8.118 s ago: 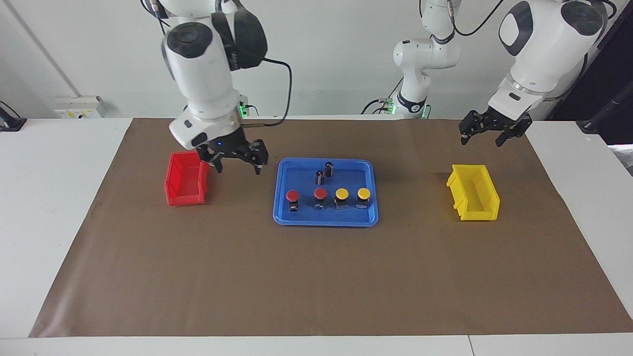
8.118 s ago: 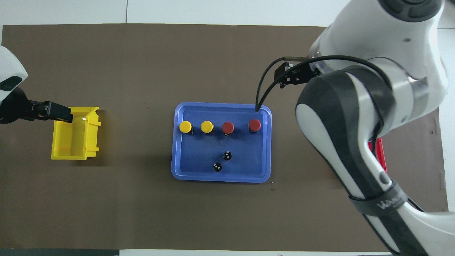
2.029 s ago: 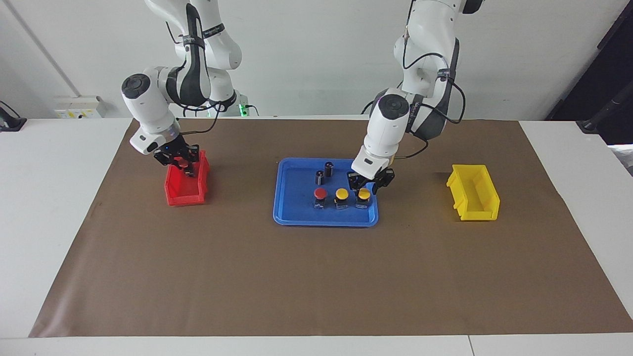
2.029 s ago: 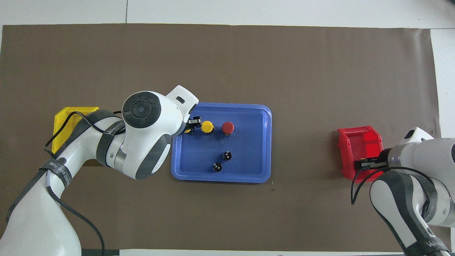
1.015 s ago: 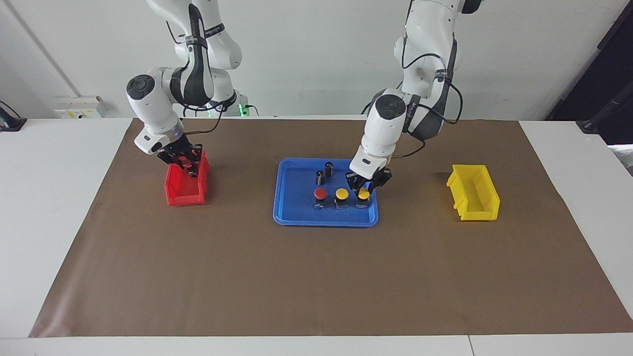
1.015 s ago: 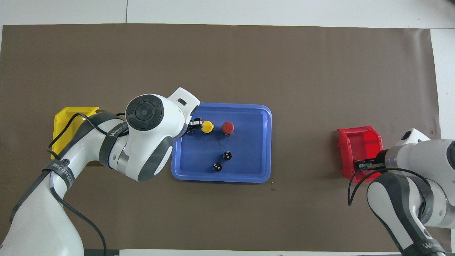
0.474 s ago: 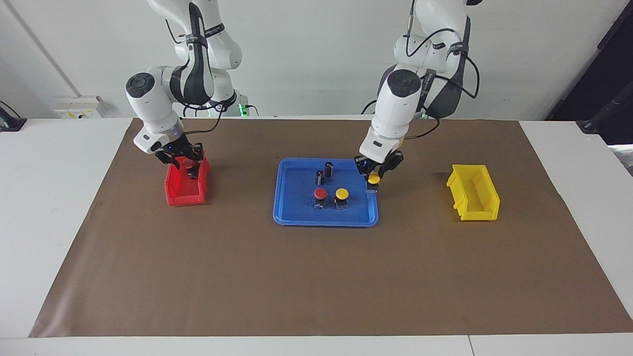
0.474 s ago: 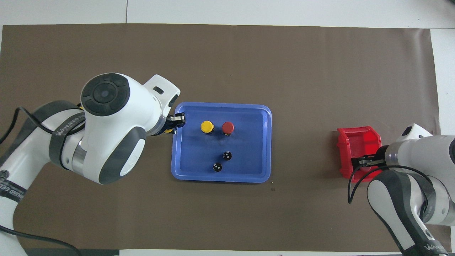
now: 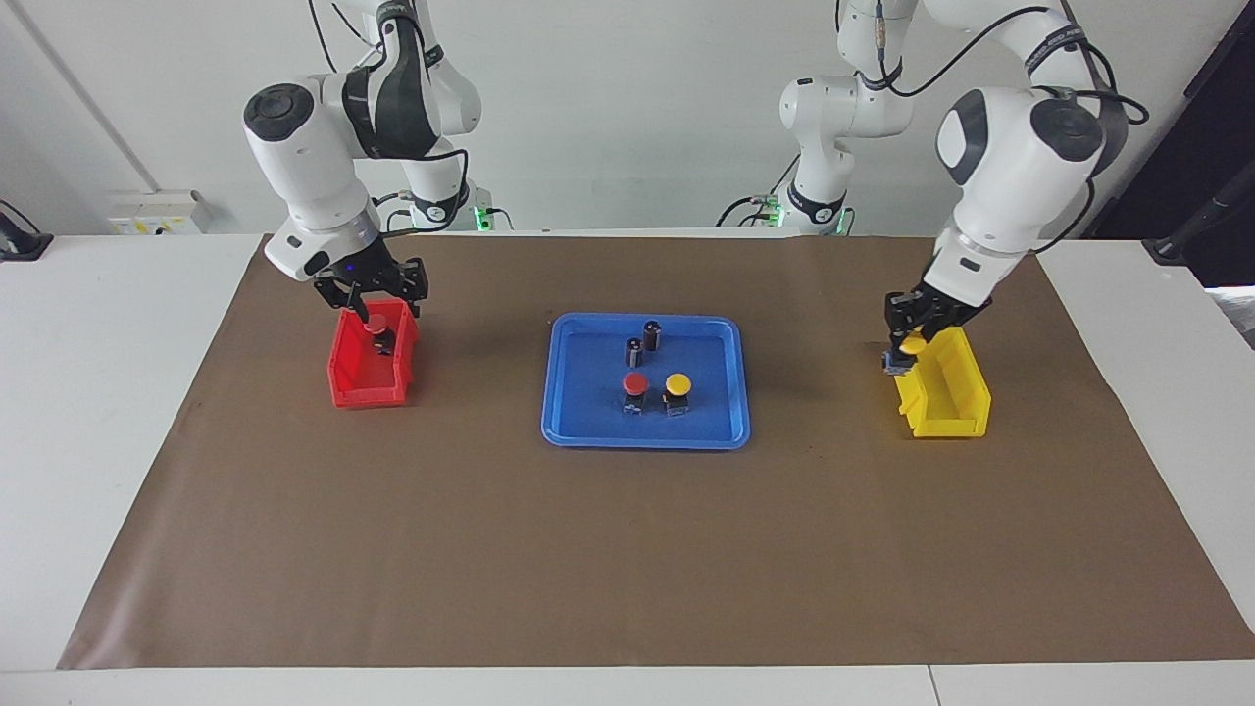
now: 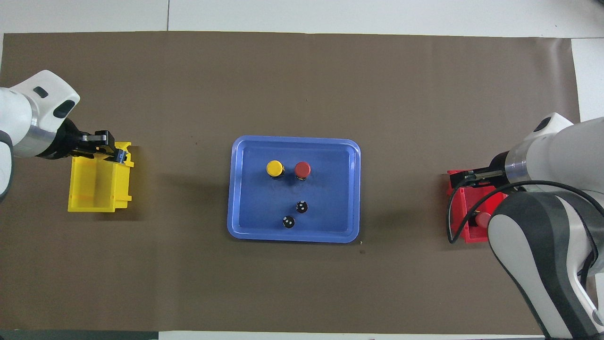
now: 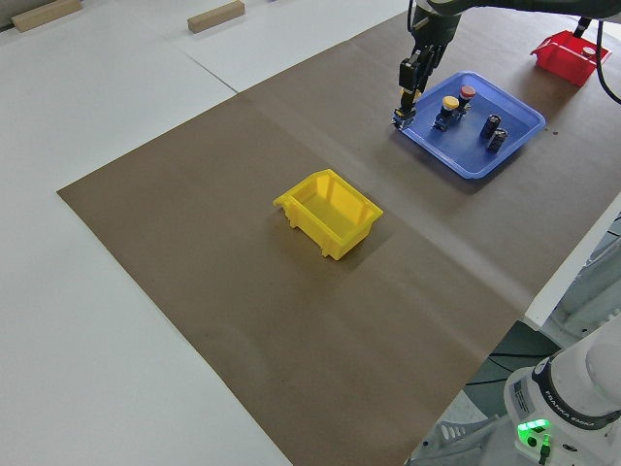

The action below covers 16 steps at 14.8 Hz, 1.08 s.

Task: Sort red and yellow buttons by color
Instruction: 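Carry the yellow button to the yellow bin while the right gripper reaches the red button, then grasp the second red button with the right gripper while the left gripper releases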

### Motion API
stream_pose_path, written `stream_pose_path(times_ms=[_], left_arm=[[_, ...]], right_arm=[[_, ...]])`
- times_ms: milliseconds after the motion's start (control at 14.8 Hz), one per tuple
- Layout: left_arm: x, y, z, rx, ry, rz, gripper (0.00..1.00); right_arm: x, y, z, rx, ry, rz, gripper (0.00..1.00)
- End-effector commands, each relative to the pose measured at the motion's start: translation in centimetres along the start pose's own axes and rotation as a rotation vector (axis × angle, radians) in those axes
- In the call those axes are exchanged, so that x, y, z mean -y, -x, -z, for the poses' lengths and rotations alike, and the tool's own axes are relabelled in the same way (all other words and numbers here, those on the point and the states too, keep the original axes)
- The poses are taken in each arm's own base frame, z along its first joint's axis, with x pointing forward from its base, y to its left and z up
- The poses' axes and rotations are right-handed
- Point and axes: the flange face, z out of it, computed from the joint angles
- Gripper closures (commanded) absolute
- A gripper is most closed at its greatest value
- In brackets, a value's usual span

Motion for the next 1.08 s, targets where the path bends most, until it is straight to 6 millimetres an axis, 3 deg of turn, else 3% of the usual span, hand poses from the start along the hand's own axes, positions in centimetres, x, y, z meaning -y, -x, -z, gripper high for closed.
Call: stream_pose_path(times_ms=[0, 135, 271, 406, 541, 744, 1015], left_arm=[[3.6, 0.1, -0.9, 0.008, -0.002, -0.054, 0.99], [4.8, 0.7, -3.0, 0.025, -0.003, -0.03, 0.99], [5.6, 1.6, -4.5, 0.057, -0.004, -0.017, 0.99], [6.0, 2.4, -5.5, 0.071, -0.004, -0.009, 0.99], [7.5, 2.9, -6.5, 0.086, -0.002, 0.019, 0.99], [8.2, 3.5, -8.8, 0.08, -0.002, 0.039, 0.99], [8.2, 4.5, -11.5, 0.074, -0.003, 0.052, 0.99]], right_arm=[[6.9, -3.9, 1.2, -0.018, -0.046, -0.068, 0.09], [13.1, -6.3, 1.5, -0.033, -0.065, -0.128, 0.08], [19.1, -8.9, -0.2, -0.061, -0.076, -0.177, 0.08], [23.2, -9.9, -3.1, -0.097, -0.054, -0.199, 0.08], [27.5, -9.5, -6.8, -0.114, -0.051, -0.18, 0.08], [30.6, -8.9, -10.8, -0.145, -0.006, -0.178, 0.09], [30.7, -8.0, -12.9, -0.128, 0.02, -0.164, 0.12]])
